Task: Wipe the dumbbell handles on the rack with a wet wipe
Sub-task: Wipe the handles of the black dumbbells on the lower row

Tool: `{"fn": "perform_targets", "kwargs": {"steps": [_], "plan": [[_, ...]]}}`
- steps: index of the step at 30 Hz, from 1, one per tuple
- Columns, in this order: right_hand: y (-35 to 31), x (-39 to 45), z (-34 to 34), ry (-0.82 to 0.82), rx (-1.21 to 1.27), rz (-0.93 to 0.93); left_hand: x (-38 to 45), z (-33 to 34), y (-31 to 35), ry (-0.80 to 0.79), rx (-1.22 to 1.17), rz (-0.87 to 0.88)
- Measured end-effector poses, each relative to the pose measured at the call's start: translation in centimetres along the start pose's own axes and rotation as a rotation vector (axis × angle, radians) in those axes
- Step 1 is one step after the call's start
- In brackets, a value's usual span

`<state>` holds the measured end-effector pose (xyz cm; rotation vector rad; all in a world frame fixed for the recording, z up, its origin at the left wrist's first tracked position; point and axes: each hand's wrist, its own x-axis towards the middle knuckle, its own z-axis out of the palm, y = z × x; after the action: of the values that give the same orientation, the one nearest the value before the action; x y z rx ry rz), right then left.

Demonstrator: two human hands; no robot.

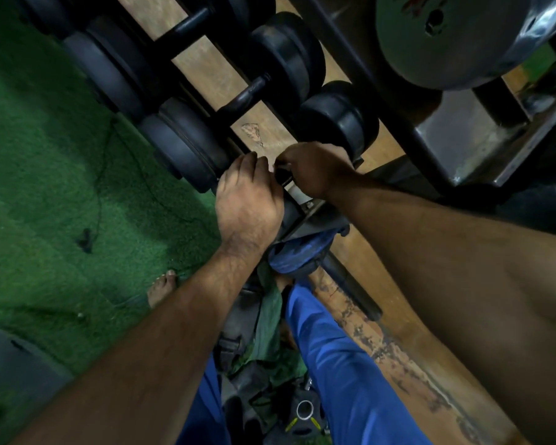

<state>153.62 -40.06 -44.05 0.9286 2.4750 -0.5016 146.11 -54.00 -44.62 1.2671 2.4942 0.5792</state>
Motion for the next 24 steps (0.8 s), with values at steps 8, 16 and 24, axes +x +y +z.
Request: {"fn": "perform_targets", "kwargs": {"steps": [8, 16, 24], "plan": [[0.9, -2.5, 3.0, 0.142, 0.192, 0.030, -0.1, -0.1, 0.1, 0.027, -0.015, 0.003], [-0.9, -3.1, 4.4, 0.562, 0.441, 0.350, -0.3, 0.1, 0.2, 0.077, 0.019, -0.010], [-2.0, -3.2, 6.0, 0.446, 0.886, 0.654, -0.2, 0.3, 0.3, 0.063, 0.034, -0.024]]}}
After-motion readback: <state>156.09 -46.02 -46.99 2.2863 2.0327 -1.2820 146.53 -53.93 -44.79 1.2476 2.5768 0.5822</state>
